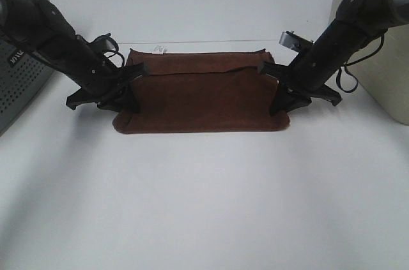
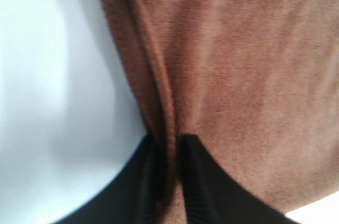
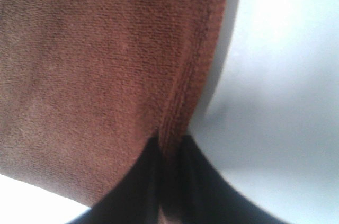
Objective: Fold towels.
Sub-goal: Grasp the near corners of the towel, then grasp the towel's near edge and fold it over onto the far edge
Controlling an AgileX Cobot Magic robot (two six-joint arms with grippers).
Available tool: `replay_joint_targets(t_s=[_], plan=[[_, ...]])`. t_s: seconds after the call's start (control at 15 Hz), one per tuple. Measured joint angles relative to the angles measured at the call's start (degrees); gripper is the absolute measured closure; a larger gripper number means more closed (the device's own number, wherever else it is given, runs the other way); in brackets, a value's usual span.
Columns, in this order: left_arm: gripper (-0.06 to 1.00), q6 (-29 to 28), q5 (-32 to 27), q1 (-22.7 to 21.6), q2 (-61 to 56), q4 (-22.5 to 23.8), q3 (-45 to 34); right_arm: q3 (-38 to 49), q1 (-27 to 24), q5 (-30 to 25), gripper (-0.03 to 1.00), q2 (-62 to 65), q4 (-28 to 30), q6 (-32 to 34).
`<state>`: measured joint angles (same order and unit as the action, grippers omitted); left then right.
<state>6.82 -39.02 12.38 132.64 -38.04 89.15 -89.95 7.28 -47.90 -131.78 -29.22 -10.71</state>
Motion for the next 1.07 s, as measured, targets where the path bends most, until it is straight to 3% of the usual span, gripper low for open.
replay_joint_targets(t_s=[0.07,0.4,0.67,0.87,1.07], plan=[[0.91,-0.63,-0.34,0.00,0.00,0.92,0.00,0.00,0.00,-0.17,0.97,-0.11,0.00,0.57],[0.92,-4.01,-5.79,0.11,-3.67,8.48,-0.86,5.90,0.00,-0.06,0.97,3.61,0.52,0.92],[0.92,-4.18,-5.44,0.74,-11.80,8.77,-14.44,18.96,0.17,2.23,0.97,11.86,0.17,0.69],[0.92,-4.18,-0.63,3.27,-17.70,8.54,-25.78,30.08,0.17,4.81,0.97,16.96,-2.23,0.00],[0.92,-4.24,-0.29,3.95,-18.51,7.51,-27.67,33.46,0.17,5.56,0.97,18.91,-2.98,-2.41]])
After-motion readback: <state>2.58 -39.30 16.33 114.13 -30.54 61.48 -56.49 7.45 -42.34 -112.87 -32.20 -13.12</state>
